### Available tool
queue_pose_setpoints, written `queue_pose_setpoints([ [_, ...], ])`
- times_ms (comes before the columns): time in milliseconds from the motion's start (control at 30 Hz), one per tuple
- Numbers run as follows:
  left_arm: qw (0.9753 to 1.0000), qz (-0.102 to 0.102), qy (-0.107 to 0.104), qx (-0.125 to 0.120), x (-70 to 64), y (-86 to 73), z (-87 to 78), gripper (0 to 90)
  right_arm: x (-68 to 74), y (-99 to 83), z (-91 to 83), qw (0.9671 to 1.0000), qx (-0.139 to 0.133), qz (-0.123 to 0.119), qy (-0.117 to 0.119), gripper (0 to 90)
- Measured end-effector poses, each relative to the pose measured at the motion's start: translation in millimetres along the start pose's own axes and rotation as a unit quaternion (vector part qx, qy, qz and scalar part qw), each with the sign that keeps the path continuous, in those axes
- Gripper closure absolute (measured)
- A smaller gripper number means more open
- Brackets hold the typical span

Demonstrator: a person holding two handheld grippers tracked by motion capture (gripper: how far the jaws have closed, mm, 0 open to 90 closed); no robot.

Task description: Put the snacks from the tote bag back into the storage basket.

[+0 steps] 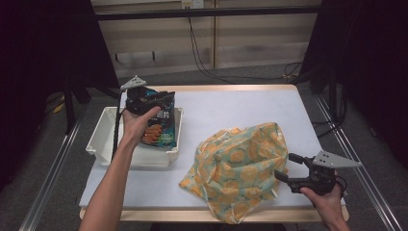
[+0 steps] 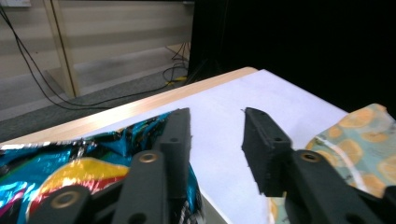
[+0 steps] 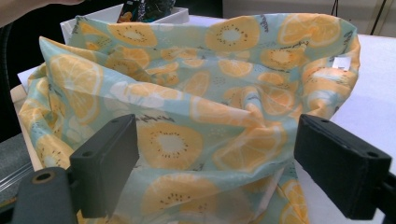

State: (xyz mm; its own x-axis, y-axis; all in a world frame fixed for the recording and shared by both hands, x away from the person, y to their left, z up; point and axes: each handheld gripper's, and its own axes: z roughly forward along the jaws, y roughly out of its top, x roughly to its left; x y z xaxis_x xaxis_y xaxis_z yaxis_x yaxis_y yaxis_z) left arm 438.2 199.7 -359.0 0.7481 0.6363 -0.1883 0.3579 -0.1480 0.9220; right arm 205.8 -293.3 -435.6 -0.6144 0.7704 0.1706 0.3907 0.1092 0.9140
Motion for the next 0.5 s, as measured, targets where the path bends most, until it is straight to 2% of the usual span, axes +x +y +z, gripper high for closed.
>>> queue_pose_setpoints([
  [33,1.0,0.005,-0.005,0.0,0.0,-2.0,-4.4,75.7,-0.3,0.0,-0.2,1.0,0.0,-0.004,0.0,13.4],
  [100,0.9999,0.001,-0.013,-0.003,0.0,-7.2,-12.5,84.8,0.2,-0.2,-0.6,1.0,0.0,-0.003,0.001,13.4],
  [167,0.9998,0.0,-0.02,-0.003,1.0,-14.0,-18.7,90.0,0.1,-0.4,-1.1,1.0,0.0,-0.004,-0.001,13.4],
  [200,0.9997,-0.005,-0.025,-0.002,2.0,-17.7,-20.9,90.0,0.2,-0.4,-1.2,1.0,0.0,-0.004,-0.002,13.4],
  [233,0.9997,-0.002,-0.025,0.003,2.1,-21.3,-22.7,90.0,0.5,-0.3,-1.4,1.0,-0.001,-0.003,-0.002,13.4],
  [267,0.9998,0.004,-0.016,0.01,1.6,-24.8,-24.3,90.0,0.7,-0.1,-1.6,1.0,-0.001,-0.003,-0.002,13.4],
  [333,0.9996,0.002,-0.021,0.018,2.3,-32.1,-27.6,90.0,0.8,0.2,-2.1,1.0,-0.002,-0.003,-0.003,13.4],
  [367,0.9995,0.007,-0.016,0.026,2.4,-35.4,-29.2,90.0,0.8,0.2,-2.3,1.0,-0.002,-0.003,-0.004,13.4],
  [500,0.9988,0.011,-0.019,0.044,3.7,-50.1,-36.2,90.0,0.2,-0.6,-2.0,1.0,-0.001,-0.001,-0.005,13.4],
])
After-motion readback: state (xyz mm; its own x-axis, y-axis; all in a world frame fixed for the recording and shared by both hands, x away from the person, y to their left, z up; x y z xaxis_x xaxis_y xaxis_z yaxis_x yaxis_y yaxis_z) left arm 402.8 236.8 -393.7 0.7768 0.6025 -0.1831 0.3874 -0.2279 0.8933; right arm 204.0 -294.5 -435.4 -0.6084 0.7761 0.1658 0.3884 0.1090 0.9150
